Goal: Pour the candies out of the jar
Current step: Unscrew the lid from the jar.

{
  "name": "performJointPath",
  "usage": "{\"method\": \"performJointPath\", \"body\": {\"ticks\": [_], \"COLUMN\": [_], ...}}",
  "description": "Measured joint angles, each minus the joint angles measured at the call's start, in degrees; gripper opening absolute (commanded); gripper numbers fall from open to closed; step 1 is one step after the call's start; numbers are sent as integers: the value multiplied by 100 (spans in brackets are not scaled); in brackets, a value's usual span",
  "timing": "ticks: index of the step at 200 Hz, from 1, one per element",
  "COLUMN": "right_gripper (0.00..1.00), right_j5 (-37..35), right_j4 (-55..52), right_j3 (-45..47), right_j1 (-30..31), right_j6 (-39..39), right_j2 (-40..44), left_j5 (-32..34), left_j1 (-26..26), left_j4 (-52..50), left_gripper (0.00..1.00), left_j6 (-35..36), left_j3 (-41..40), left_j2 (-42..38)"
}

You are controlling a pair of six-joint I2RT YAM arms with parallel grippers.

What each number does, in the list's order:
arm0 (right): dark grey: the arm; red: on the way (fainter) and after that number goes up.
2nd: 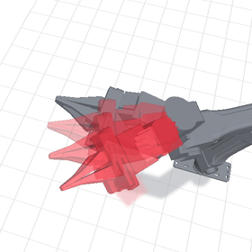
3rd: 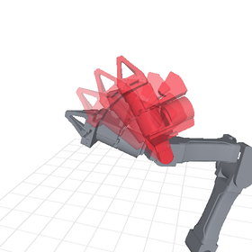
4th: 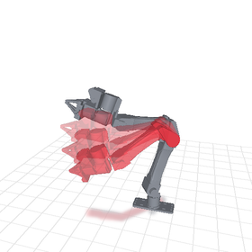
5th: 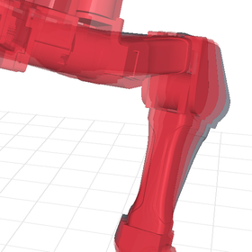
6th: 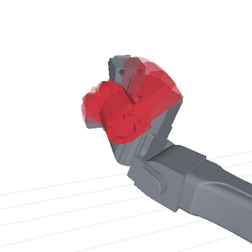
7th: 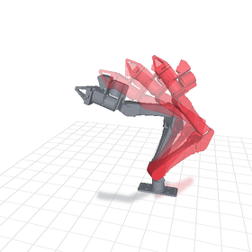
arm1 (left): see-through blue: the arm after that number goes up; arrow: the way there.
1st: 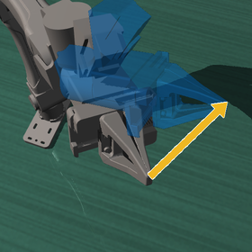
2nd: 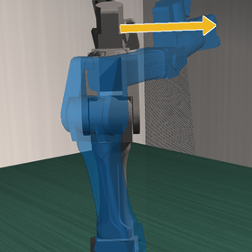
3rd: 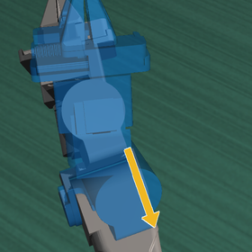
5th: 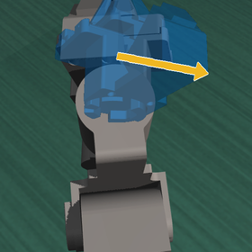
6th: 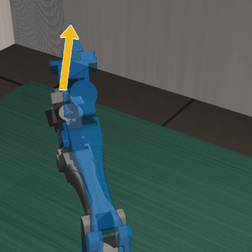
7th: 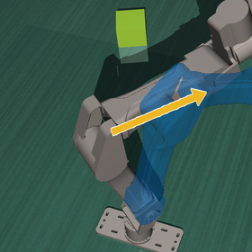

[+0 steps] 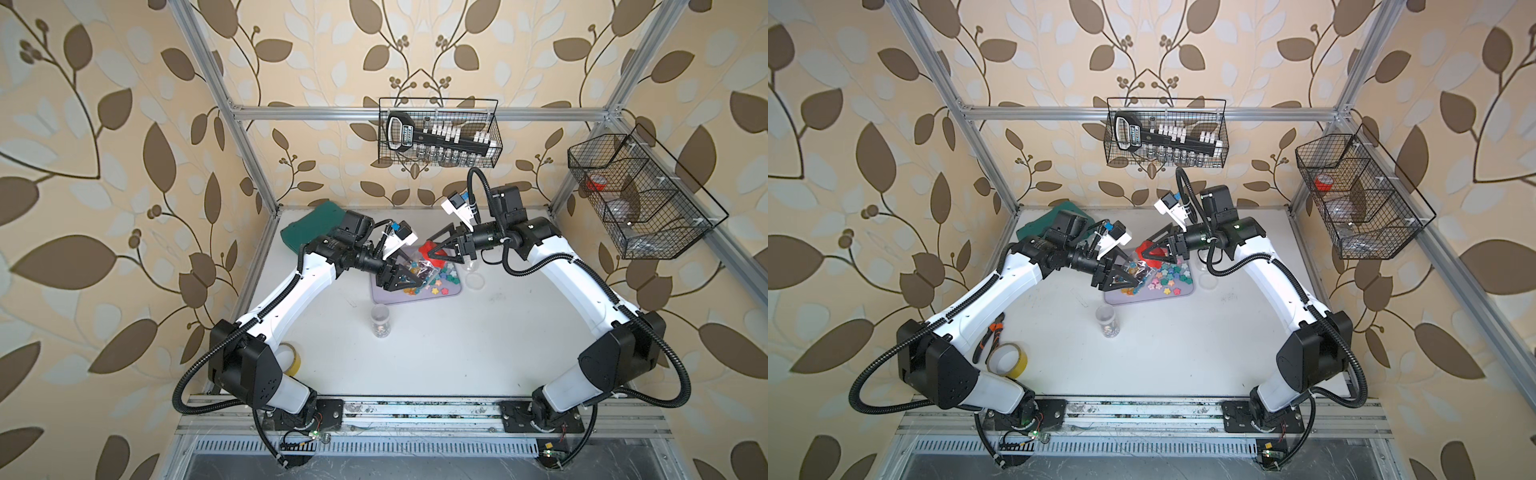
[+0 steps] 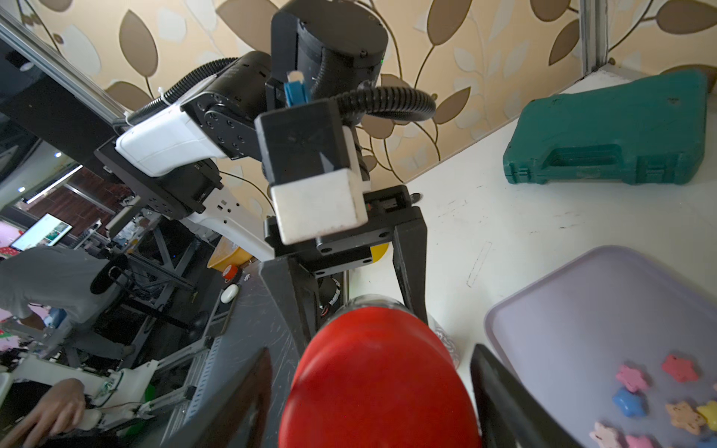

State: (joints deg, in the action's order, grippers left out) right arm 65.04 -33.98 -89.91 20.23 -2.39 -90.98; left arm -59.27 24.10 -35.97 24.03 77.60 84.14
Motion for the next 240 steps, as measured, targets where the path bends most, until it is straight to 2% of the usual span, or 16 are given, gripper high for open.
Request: {"method": "performJointPath", "body": {"ticks": [50, 106, 132, 177, 240], "right_gripper": [84, 88, 89, 85, 85], "right_j5": [-485, -944, -1078, -1174, -1172], "right_j4": [74, -361, -905, -1733, -2168], "right_j3": [-120, -769, -1132, -1150, -1690], "right_j1": [-68, -601, -610, -472, -136], "right_j6": [850, 1801, 1823, 1722, 1582], "right_j2": [0, -140, -538, -1259, -1495], "left_j5": [339, 1360, 1923, 2883, 3554], "left_j1": [31, 31, 33, 192, 474], "left_j4": [122, 286, 345, 280, -20], "left_gripper": [46, 45, 45, 45, 45], "left_j6": [-7, 2, 39, 428, 780], "left_j3": [-2, -109, -234, -286, -293], "left_j2": [0, -37, -101, -249, -297]}}
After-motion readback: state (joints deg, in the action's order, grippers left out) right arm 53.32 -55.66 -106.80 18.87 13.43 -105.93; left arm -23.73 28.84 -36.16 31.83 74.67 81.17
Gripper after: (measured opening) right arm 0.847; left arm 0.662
